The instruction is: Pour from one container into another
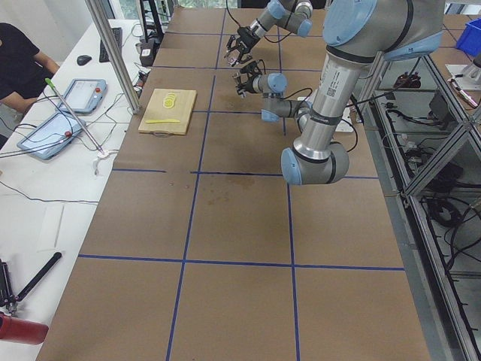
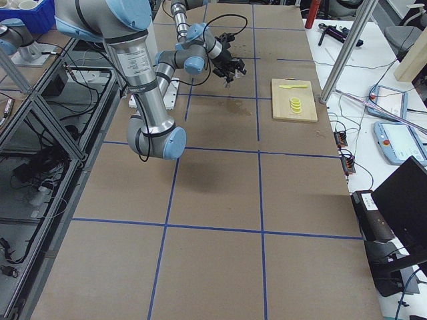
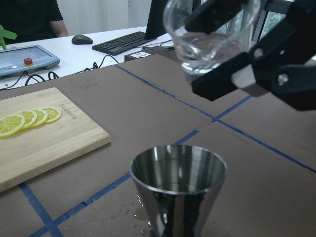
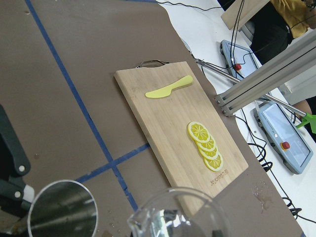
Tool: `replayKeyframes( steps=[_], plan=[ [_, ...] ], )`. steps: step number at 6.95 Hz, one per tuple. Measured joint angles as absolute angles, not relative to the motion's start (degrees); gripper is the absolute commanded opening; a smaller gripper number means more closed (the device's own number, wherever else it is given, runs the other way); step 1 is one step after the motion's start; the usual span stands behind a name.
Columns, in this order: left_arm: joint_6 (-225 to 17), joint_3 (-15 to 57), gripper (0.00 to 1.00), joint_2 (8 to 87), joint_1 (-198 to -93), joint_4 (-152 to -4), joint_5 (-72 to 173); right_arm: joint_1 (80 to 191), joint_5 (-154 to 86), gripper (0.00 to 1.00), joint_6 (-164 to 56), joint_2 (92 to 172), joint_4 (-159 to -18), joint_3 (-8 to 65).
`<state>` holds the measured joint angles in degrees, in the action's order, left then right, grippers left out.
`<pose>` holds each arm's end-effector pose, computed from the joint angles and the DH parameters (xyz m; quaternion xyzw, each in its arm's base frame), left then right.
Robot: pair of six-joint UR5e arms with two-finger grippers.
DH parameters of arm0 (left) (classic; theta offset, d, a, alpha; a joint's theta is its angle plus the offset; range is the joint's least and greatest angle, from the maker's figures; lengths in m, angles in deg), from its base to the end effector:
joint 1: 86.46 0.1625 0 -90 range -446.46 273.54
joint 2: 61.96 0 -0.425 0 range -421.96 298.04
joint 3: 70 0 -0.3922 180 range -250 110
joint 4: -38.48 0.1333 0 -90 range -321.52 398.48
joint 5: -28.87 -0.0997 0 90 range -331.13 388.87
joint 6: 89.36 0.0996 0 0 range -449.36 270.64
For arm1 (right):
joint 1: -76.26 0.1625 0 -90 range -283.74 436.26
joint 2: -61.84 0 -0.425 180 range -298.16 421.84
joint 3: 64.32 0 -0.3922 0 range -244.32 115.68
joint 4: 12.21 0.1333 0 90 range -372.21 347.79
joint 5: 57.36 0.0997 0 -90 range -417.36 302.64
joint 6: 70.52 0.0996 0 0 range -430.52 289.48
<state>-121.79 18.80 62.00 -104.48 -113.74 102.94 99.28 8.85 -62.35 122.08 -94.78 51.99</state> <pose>0.5722 -0.3551 0.1951 0.5214 0.5195 0.1303 0.6643 -0.4438 -0.3771 0.1575 0.5150 -0.1751 -0.3141 0.7781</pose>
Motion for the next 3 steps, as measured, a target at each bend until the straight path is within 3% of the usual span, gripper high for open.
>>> replayKeyframes(
  steps=[3],
  plan=[
    [-121.7, 18.6, 0.0, 62.2, -104.3, -113.7, 103.0, 99.2, 7.1, 0.0, -66.9, 121.7, -95.4, 51.6]
  ],
)
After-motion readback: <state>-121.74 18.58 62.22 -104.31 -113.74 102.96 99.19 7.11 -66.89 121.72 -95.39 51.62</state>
